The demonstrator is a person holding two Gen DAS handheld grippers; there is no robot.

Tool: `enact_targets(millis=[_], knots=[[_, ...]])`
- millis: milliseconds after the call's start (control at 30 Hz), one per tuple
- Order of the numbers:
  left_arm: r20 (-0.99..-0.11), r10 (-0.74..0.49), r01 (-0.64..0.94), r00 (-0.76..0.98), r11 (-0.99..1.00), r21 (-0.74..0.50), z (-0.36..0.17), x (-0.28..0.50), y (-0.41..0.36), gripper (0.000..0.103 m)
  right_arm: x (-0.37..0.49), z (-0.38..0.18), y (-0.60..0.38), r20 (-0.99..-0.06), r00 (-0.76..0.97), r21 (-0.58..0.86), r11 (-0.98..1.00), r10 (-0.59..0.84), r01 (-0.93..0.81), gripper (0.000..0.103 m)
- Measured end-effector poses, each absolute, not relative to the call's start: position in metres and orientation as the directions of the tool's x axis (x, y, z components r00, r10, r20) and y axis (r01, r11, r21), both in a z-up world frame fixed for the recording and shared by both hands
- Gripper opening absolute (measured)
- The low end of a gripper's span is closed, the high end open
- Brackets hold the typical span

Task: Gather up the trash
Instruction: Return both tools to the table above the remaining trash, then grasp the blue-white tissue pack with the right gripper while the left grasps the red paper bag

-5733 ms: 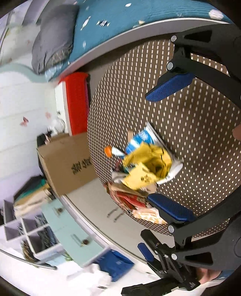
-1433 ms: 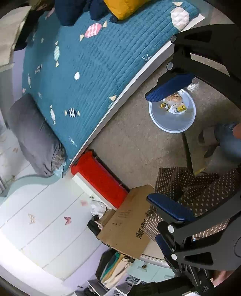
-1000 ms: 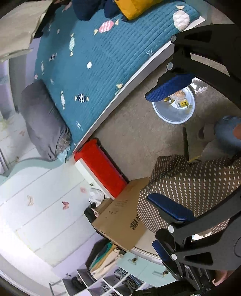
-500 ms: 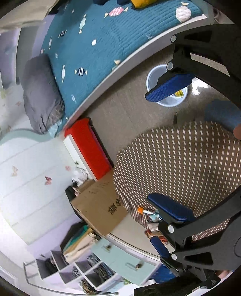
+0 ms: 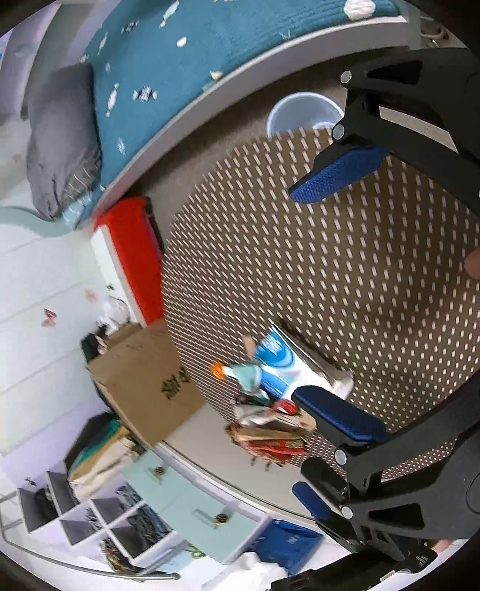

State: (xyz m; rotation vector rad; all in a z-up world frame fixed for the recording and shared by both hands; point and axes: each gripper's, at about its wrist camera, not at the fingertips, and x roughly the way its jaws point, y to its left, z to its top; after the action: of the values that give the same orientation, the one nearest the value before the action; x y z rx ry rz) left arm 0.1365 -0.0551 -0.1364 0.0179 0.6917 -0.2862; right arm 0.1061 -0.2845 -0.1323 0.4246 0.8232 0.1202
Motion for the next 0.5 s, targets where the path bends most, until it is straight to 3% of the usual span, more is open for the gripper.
enact_targets(millis=[500], knots=[[-0.649, -0.126, 0.107, 0.751, 0.992, -0.068, -0.161, 0.14, 0.033, 0.095, 0.149, -0.168, -0.187, -0.747, 0.561, 0.415, 0.909, 0.357, -0.027, 0.097]])
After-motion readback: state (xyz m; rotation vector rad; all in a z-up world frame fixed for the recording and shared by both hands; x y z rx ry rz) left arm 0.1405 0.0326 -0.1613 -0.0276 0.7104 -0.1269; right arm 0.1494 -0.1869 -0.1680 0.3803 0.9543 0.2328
